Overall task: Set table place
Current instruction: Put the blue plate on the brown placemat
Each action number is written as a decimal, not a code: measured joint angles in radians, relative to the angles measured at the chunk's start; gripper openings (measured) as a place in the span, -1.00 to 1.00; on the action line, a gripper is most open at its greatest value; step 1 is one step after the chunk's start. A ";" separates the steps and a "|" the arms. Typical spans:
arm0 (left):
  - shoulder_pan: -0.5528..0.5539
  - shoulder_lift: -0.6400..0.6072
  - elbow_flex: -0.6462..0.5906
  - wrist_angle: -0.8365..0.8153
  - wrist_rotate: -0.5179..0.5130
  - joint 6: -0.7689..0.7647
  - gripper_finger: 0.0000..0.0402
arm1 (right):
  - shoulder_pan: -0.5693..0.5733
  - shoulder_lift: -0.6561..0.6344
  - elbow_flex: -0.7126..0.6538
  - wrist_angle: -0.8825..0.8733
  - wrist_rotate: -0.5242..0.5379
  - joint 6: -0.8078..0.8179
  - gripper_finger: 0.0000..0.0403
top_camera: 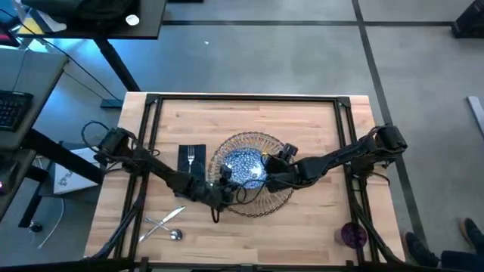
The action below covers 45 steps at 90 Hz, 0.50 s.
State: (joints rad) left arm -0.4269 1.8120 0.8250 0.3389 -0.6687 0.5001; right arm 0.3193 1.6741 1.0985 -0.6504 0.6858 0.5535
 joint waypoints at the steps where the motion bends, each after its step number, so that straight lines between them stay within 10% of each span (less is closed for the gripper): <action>1: 0.000 0.009 0.002 0.009 -0.006 0.006 -1.00 | 0.004 0.000 0.000 0.000 -0.005 0.006 -0.06; 45: 0.010 0.178 0.162 0.027 -0.078 0.024 -1.00 | 0.128 0.002 0.000 0.027 -0.012 0.190 -0.06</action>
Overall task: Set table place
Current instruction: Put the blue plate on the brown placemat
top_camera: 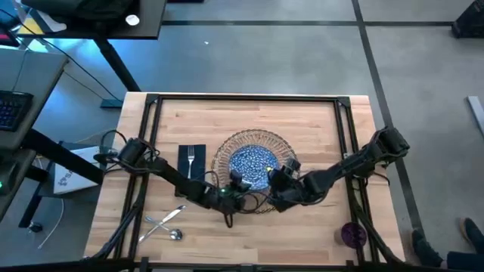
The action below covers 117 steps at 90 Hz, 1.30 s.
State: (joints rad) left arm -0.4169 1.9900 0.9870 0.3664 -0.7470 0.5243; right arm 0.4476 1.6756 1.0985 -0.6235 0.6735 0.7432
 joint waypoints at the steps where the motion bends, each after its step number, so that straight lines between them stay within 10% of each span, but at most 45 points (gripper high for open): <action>1: 0.001 0.000 0.002 0.000 0.002 0.000 -1.00 | 0.000 0.000 0.000 0.002 0.000 -0.001 -0.06; 60: 0.143 -0.002 0.012 0.033 0.184 -0.060 -0.99 | -0.103 0.000 0.000 0.073 0.006 -0.141 -0.06; 87: 0.189 -0.002 0.012 0.018 0.250 -0.179 -0.69 | -0.104 0.003 0.000 0.073 0.003 -0.115 -0.06; 117: 0.154 -0.062 0.012 -0.019 0.097 -0.126 -0.43 | -0.109 0.099 0.000 0.120 -0.064 -0.131 -0.06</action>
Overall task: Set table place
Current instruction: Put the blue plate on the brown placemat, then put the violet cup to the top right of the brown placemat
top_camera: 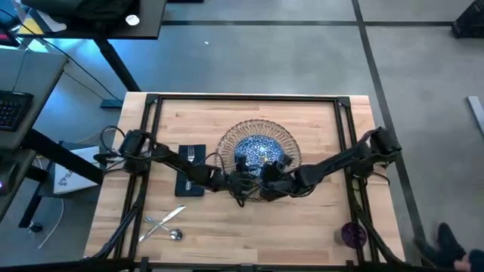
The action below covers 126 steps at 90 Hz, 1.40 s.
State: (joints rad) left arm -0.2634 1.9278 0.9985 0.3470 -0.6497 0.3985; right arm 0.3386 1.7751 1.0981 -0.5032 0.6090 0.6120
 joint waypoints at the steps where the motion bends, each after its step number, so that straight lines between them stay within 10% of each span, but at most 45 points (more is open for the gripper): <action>1: -0.002 -0.004 0.000 -0.006 -0.003 0.001 -0.43 | 0.000 0.003 0.000 0.000 -0.004 -0.002 -0.06; 52: -0.058 -0.143 -0.010 -0.374 0.084 -0.324 -0.43 | -0.008 0.030 0.000 0.015 -0.015 -0.022 -0.06; 126: -0.059 -0.143 -0.227 -0.336 0.111 -0.675 -0.43 | -0.011 0.050 -0.001 0.178 -0.068 -0.202 -0.06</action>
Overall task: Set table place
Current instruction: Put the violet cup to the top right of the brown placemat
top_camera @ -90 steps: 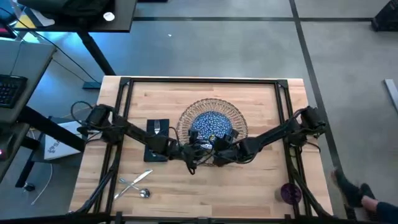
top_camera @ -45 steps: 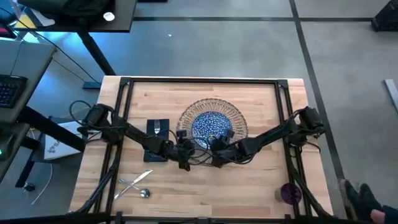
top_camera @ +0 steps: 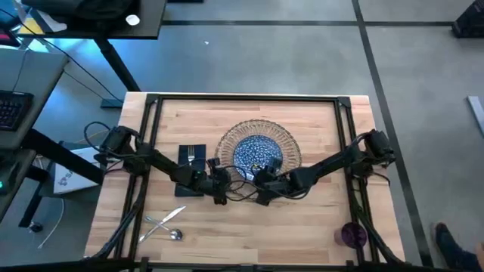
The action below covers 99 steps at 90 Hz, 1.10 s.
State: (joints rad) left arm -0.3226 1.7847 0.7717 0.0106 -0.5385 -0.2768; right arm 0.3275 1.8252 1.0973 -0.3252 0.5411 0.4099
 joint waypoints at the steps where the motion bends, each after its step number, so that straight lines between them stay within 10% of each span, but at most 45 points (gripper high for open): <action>1: 0.000 0.000 -0.001 -0.001 0.004 -0.003 -0.43 | 0.000 0.000 0.000 0.000 0.000 0.000 -0.06; 52: -0.029 -0.042 0.028 -0.060 0.036 0.020 -0.43 | 0.000 -0.005 0.003 -0.015 -0.013 0.017 -0.06; 99: -0.029 -0.049 0.142 -0.046 -0.004 0.193 -0.43 | -0.002 -0.042 0.452 -0.656 -0.051 0.131 -0.06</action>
State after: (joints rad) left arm -0.3519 1.7359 0.9137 -0.0358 -0.5421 -0.0839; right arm 0.3260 1.7836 1.5495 -0.9813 0.4905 0.5404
